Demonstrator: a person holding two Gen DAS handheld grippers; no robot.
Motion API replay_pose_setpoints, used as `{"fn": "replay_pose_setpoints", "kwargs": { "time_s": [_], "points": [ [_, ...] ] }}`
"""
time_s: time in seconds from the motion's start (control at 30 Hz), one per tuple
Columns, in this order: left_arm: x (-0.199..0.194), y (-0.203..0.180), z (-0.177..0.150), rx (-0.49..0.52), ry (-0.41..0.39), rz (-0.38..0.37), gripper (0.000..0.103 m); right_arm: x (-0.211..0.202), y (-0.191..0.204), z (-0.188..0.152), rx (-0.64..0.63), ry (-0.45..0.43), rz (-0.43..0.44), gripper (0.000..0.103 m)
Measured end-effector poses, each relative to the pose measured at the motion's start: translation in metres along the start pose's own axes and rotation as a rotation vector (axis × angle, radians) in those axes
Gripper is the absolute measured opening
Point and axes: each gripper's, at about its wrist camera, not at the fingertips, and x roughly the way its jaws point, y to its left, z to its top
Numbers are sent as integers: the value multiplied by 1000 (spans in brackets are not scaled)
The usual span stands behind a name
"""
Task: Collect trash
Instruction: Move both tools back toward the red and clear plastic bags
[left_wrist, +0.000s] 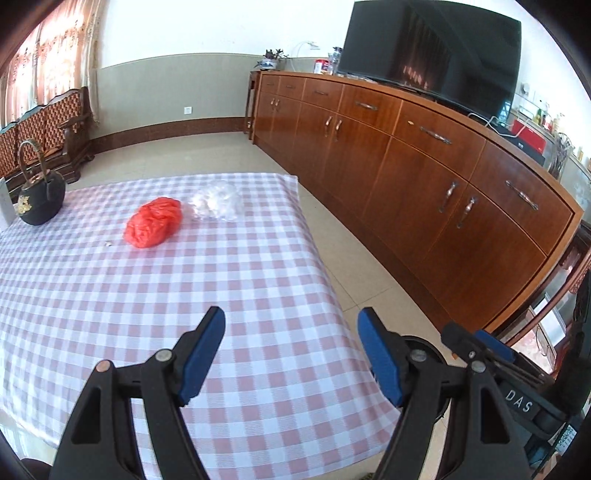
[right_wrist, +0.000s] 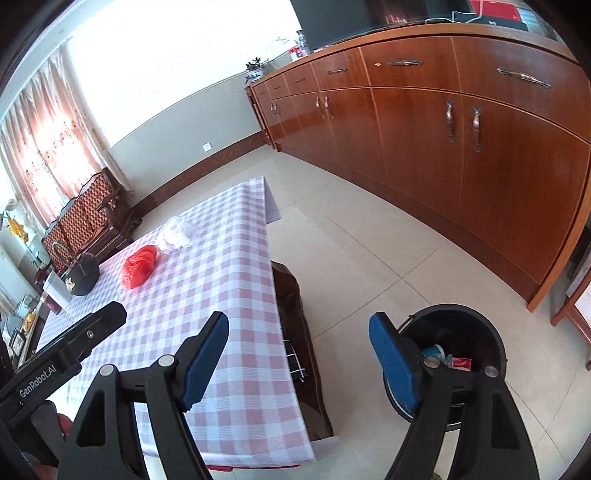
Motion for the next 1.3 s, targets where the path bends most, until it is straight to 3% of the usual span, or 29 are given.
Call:
{"fn": "replay_pose_setpoints", "kwargs": {
  "time_s": [0.33,0.67,1.03,1.3],
  "points": [
    [-5,62,8,-59,-28,70,76,31,77,5,-99,31,77,81],
    [20,114,25,-113,-7,123,76,79,133,20,-173,72,123,81],
    [70,146,53,-145,30,140,75,138,158,47,-191,103,137,81],
    [111,148,73,-99,51,157,76,179,171,74,-216,107,135,81]
  ]
}}
